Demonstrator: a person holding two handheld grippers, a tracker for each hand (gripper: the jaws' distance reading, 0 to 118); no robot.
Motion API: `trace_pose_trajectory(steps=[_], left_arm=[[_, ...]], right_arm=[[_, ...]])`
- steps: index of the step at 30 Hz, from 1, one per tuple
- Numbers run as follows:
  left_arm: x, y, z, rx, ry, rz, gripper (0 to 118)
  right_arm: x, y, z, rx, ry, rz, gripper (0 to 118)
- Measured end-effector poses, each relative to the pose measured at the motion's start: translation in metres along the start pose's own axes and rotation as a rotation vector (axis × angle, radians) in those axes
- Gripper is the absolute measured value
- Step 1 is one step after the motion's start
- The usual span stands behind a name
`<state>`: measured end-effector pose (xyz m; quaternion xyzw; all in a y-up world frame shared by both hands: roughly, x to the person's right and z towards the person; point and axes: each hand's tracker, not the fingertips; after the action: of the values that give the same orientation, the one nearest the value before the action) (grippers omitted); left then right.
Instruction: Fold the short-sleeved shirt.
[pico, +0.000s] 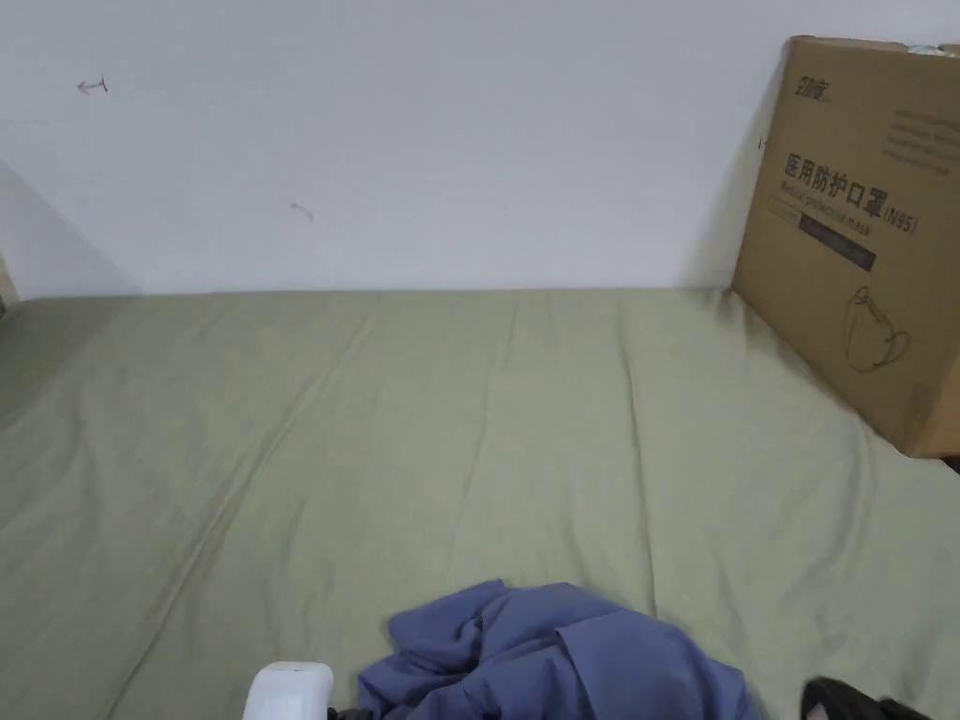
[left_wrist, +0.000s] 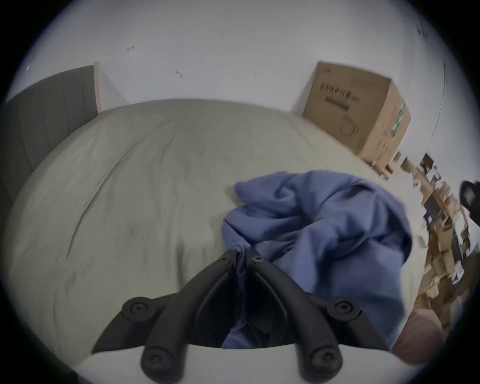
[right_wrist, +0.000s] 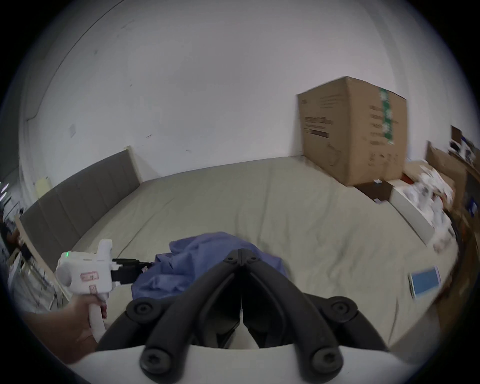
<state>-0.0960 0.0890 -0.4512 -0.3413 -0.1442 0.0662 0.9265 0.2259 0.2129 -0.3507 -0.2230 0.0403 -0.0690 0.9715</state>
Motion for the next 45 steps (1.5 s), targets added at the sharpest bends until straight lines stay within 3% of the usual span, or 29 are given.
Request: trace_pose_trajectory(steps=[2,3,4,5,6,7,8,9,10,12,14,17,19,21,22,23,24,26,28,33,35,36,39,41,43,45], left_arm=[[0.005,-0.004,0.016,0.102,0.026,0.002,6],[0.003,0.001,0.027,0.134,0.026,0.009,6],[0.001,0.004,0.035,0.147,0.019,0.027,6],[-0.002,0.008,0.042,0.134,0.000,0.057,6],[-0.008,0.013,0.048,0.131,-0.007,0.087,6],[-0.013,0.016,0.054,0.132,-0.003,0.120,6],[-0.017,0.017,0.058,0.128,-0.003,0.148,6],[-0.022,0.016,0.062,0.121,-0.011,0.178,6],[-0.026,0.014,0.065,0.123,-0.019,0.196,6],[-0.032,0.012,0.067,0.119,-0.006,0.210,6],[-0.038,0.008,0.066,0.110,-0.002,0.227,6],[-0.044,0.003,0.061,0.087,-0.003,0.253,6],[-0.047,0.000,0.059,0.081,-0.002,0.260,6],[-0.050,-0.003,0.057,0.071,-0.002,0.261,6],[-0.051,-0.004,0.056,0.066,-0.003,0.263,6],[-0.052,-0.005,0.055,0.062,-0.006,0.267,6],[-0.053,-0.006,0.054,0.058,-0.010,0.275,6],[-0.054,-0.006,0.054,0.058,-0.007,0.285,6],[-0.052,-0.005,0.057,0.062,0.010,0.283,6],[-0.052,0.020,0.092,0.139,-0.001,0.240,6],[-0.051,0.038,0.118,0.198,0.017,0.175,6],[-0.051,0.051,0.131,0.223,0.029,0.143,6],[-0.053,0.092,0.171,0.273,0.022,0.105,6],[-0.050,0.117,0.197,0.333,0.007,0.095,6],[-0.038,0.143,0.222,0.386,-0.006,0.043,6],[-0.023,0.163,0.239,0.407,-0.001,-0.028,6]], right_arm=[[-0.006,0.027,-0.031,-0.026,0.088,0.061,0],[-0.010,0.043,-0.054,-0.072,0.145,0.081,6],[-0.014,0.057,-0.079,-0.148,0.201,0.088,27],[-0.019,0.071,-0.107,-0.253,0.243,0.088,27],[-0.025,0.081,-0.137,-0.333,0.247,0.073,38],[-0.033,0.088,-0.167,-0.420,0.238,0.079,64],[-0.043,0.092,-0.196,-0.502,0.224,0.082,102],[-0.054,0.091,-0.223,-0.579,0.225,0.134,117],[-0.059,0.086,-0.238,-0.606,0.284,0.195,117],[-0.087,0.078,-0.281,-0.710,0.198,0.321,117],[-0.103,0.064,-0.315,-0.794,0.123,0.380,117],[-0.111,0.044,-0.365,-0.979,0.011,0.319,114],[-0.108,0.030,-0.379,-1.034,-0.033,0.285,94],[-0.105,0.026,-0.374,-0.989,0.033,0.284,85],[-0.105,0.028,-0.369,-0.959,0.035,0.330,76],[-0.103,0.031,-0.365,-0.950,0.075,0.355,55],[-0.102,0.037,-0.355,-0.909,0.083,0.395,11],[-0.093,0.047,-0.344,-0.845,0.078,0.395,10],[-0.080,0.062,-0.327,-0.785,0.083,0.312,10],[-0.030,0.106,-0.258,-0.681,0.210,-0.080,9],[-0.011,0.125,-0.220,-0.639,0.260,-0.185,9],[-0.003,0.136,-0.200,-0.616,0.278,-0.184,10],[0.008,0.169,-0.141,-0.518,0.223,-0.063,9],[0.016,0.190,-0.106,-0.449,0.195,-0.080,9],[0.023,0.212,-0.073,-0.390,0.240,-0.169,9],[0.020,0.230,-0.043,-0.328,0.265,-0.174,10]])
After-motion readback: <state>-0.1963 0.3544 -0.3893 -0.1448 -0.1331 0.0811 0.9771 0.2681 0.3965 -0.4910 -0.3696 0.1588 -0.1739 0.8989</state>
